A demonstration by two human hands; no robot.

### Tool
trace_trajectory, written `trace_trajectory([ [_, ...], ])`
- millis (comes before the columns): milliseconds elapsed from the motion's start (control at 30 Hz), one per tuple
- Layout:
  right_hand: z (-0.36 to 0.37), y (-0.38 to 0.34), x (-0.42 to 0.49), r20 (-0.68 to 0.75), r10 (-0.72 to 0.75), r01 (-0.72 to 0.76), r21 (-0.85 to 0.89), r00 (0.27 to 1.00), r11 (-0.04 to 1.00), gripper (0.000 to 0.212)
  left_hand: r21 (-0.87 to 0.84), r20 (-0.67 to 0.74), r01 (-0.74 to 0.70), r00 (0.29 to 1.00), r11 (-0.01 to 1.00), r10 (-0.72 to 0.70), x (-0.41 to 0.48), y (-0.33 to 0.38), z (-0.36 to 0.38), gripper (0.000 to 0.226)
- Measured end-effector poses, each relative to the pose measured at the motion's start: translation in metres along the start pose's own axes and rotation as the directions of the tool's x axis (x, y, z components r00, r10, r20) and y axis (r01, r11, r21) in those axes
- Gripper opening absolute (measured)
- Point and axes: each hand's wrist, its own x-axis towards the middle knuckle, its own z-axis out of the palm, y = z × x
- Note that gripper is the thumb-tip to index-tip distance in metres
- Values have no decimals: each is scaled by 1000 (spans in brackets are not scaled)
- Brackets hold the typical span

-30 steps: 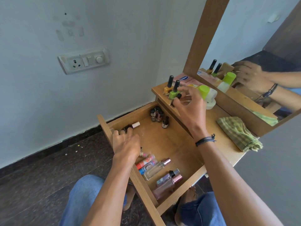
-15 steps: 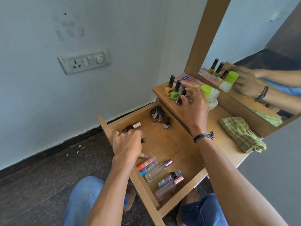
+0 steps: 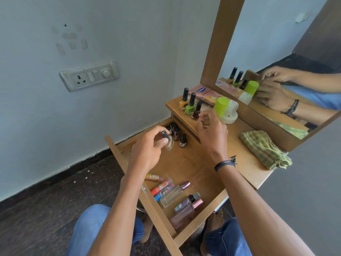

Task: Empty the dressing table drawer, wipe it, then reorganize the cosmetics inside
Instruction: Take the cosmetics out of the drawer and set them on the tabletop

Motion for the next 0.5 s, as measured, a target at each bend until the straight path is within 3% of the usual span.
trace_trajectory([
  [133,-7,-1,-5,111,-96,80,136,989,987,27,-214,-82,-61,996,975,45,4,18,0,22],
  [267,-13,-6,-5,237,-124,50,296,964,954,43,-248,-75,-104,993,963,88,20,43,12,26],
  [400,-13,-5,-2,263,-148,82,246,953,966,40,-222,-55,-109,994,969,99,36,63,24,22],
  [500,-8,-2,0,182,-115,82,179,976,980,36,-237,-59,-100,994,966,88,44,72,31,24],
])
